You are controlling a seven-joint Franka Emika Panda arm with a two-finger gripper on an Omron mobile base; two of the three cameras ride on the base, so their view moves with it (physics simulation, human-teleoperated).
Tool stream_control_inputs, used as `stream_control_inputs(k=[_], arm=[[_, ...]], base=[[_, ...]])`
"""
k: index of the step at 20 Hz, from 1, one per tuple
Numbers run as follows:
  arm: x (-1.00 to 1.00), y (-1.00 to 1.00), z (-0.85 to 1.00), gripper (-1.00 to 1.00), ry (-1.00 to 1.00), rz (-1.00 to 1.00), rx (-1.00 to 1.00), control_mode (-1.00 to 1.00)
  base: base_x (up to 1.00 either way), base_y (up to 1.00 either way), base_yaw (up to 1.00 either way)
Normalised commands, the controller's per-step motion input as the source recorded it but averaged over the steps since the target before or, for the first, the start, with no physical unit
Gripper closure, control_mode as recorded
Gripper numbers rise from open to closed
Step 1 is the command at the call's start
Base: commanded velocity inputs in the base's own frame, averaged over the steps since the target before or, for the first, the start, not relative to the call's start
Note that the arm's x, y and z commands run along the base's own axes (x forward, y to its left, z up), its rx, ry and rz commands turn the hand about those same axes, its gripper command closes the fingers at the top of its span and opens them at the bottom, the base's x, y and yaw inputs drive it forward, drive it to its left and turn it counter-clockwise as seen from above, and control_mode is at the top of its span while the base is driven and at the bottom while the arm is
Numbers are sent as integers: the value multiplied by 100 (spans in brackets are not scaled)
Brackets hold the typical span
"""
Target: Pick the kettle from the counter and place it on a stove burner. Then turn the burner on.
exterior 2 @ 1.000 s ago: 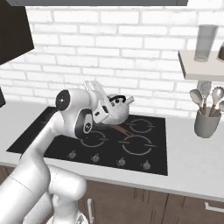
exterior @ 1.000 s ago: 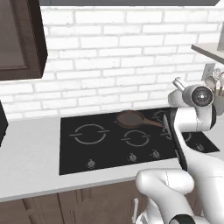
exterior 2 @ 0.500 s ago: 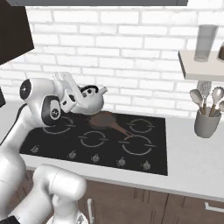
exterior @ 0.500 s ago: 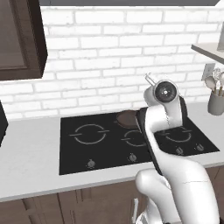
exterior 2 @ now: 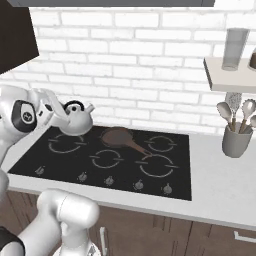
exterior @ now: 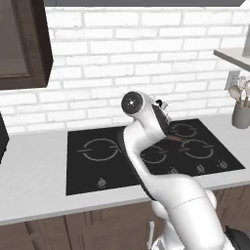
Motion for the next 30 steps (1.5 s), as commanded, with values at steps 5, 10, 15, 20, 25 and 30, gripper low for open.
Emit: stream_control_inputs(k=[5, 10, 15, 20, 25, 30], arm=[[41, 100, -90, 100, 19, 0, -36, -100], [42, 100, -46, 100, 12, 1, -8, -100], [1, 57, -6, 100, 2, 6, 8, -100], [21, 25, -17, 100, 0, 0, 0, -100], [40, 21, -36, 100, 0, 0, -1, -100], [49, 3, -29, 100, -4, 0, 0, -100]], base=[[0, 0, 0], [0, 0, 0], [0, 0, 0], [0, 0, 0], [0, 0, 0], [0, 0, 0]])
